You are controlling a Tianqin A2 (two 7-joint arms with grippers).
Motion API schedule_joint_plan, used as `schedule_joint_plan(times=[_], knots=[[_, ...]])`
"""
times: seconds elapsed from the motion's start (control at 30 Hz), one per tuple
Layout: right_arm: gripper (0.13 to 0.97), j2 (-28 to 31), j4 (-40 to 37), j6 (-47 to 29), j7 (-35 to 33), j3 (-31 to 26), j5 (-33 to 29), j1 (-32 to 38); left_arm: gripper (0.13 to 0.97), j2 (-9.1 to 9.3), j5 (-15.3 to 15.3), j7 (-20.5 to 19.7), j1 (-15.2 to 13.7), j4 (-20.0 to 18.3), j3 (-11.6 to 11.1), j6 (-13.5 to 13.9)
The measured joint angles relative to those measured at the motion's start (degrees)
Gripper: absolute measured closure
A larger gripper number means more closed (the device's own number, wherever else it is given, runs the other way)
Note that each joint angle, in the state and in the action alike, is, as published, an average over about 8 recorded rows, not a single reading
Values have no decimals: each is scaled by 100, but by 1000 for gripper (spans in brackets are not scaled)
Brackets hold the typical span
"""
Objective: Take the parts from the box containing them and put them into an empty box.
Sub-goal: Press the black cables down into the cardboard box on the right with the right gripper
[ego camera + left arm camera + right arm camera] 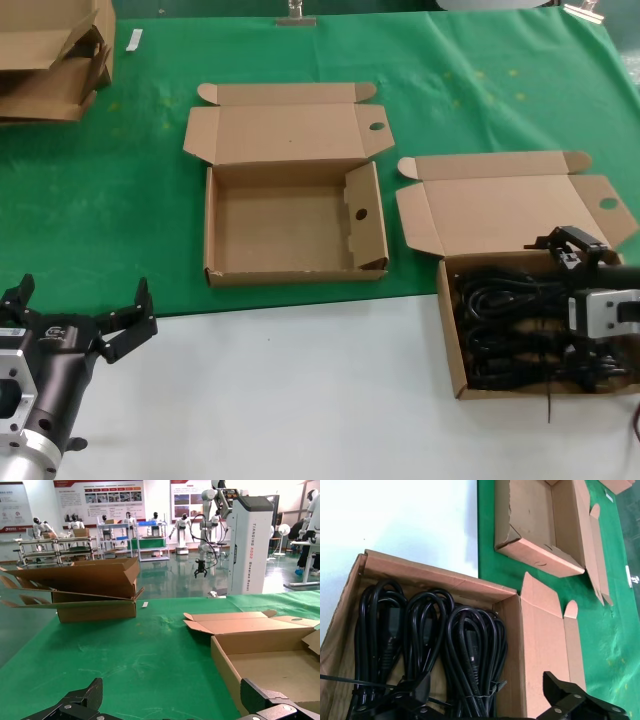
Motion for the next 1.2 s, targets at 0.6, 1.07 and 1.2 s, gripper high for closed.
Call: schedule_joint_plan(times=[0.6,1.07,1.2], knots=[[615,109,50,-193,104,-42,86,209,132,0,0,0,0,0,0,0],[809,245,239,-253,271,-21,51,94,132,0,0,0,0,0,0,0],[860,282,303,-276,339,-2,41,65,132,0,0,0,0,0,0,0]])
